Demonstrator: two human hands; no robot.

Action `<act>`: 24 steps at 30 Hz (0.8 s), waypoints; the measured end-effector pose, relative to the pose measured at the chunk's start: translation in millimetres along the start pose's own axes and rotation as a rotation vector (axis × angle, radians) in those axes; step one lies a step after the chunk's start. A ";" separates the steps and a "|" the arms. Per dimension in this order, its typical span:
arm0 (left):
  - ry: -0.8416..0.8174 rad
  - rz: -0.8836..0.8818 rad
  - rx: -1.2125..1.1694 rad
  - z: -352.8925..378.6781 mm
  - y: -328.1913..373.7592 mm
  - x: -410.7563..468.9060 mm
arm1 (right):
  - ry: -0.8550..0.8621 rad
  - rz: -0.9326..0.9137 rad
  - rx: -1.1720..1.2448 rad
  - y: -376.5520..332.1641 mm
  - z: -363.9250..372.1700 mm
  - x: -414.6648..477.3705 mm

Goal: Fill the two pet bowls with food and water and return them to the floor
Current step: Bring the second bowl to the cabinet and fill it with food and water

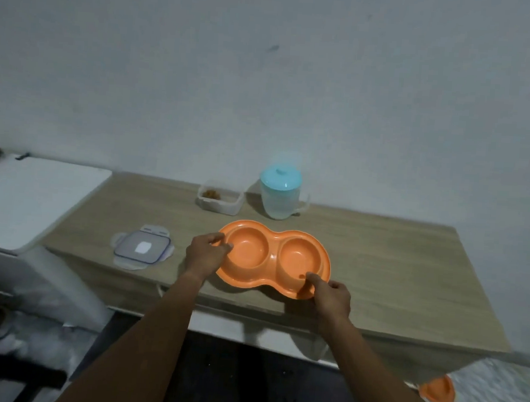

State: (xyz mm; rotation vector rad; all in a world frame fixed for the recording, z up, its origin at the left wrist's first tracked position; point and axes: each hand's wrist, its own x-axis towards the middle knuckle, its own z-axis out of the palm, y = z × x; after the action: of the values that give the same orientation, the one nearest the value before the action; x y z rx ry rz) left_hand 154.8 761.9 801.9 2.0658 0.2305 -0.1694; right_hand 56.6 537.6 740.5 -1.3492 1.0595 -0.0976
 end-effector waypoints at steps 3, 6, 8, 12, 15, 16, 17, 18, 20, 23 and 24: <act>-0.015 -0.036 -0.005 -15.9 -16.2 17.5 | -0.054 -0.012 -0.041 -5.6 27.4 11.8; 0.016 -0.071 -0.010 -25.8 -33.2 27.7 | -0.099 -0.023 -0.072 -9.7 50.7 17.6; 0.027 -0.090 0.013 -33.8 -41.4 47.6 | -0.088 -0.037 -0.093 -11.2 73.2 24.3; -0.010 -0.112 0.064 -42.4 -51.0 86.9 | -0.037 -0.011 -0.144 -10.6 106.4 34.5; -0.076 -0.106 0.094 -44.3 -58.9 120.7 | 0.024 -0.015 -0.205 -8.0 128.6 45.8; -0.108 -0.097 0.124 -44.2 -61.9 130.0 | 0.059 -0.018 -0.234 -5.9 135.1 47.4; -0.136 -0.078 0.158 -44.1 -65.1 138.7 | 0.099 -0.019 -0.250 -5.3 141.6 45.8; -0.153 -0.051 0.190 -44.1 -68.8 146.3 | 0.141 -0.018 -0.259 -5.2 147.1 42.8; -0.179 -0.005 0.232 -47.1 -72.7 160.6 | 0.223 -0.019 -0.328 -9.9 158.1 37.6; -0.285 0.044 0.318 -52.6 -70.9 180.7 | 0.388 -0.099 -0.471 -22.8 180.8 32.2; -0.322 0.048 0.329 -54.9 -70.0 185.1 | 0.410 -0.144 -0.508 -28.9 191.0 31.3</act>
State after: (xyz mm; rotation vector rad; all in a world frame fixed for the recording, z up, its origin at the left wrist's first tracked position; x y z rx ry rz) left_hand 319.6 860.2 728.9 2.3274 -0.0494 -0.5350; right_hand 214.9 650.8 719.3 -1.9197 1.3873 -0.2315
